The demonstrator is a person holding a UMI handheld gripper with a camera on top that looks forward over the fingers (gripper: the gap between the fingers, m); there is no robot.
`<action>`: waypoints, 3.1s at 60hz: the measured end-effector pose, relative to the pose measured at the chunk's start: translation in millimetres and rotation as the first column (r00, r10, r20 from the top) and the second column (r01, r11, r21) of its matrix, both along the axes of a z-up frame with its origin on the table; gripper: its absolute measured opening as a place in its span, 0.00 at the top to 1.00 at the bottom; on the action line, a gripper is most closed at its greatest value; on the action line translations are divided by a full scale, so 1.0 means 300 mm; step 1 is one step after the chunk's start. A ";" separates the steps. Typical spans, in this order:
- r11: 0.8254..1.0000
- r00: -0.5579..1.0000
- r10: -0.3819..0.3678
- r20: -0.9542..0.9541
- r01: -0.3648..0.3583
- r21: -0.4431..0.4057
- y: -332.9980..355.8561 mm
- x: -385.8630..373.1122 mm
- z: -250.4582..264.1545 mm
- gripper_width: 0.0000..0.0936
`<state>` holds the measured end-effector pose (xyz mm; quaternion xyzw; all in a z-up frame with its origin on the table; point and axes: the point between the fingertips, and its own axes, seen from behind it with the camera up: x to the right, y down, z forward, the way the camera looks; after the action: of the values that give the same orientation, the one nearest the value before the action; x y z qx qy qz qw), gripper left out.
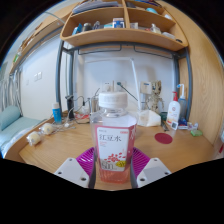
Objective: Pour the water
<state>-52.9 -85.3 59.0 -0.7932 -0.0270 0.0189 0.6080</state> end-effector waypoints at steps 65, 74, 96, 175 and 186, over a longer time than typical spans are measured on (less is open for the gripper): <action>0.983 -0.116 -0.153 -0.981 0.083 -0.163 0.579 -0.239 0.342 0.50; 0.977 -0.245 -0.188 -0.951 0.052 -0.206 0.614 -0.245 0.347 0.49; 0.972 -0.382 -0.194 -0.904 0.050 -0.230 0.631 -0.231 0.369 0.49; 0.965 0.965 -0.264 -0.003 0.264 -0.004 0.569 0.733 0.030 0.47; 0.960 0.959 -0.281 -0.025 0.281 0.011 0.573 0.743 0.035 0.40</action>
<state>169.9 86.5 69.6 -0.7842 0.0926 -0.0586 0.6107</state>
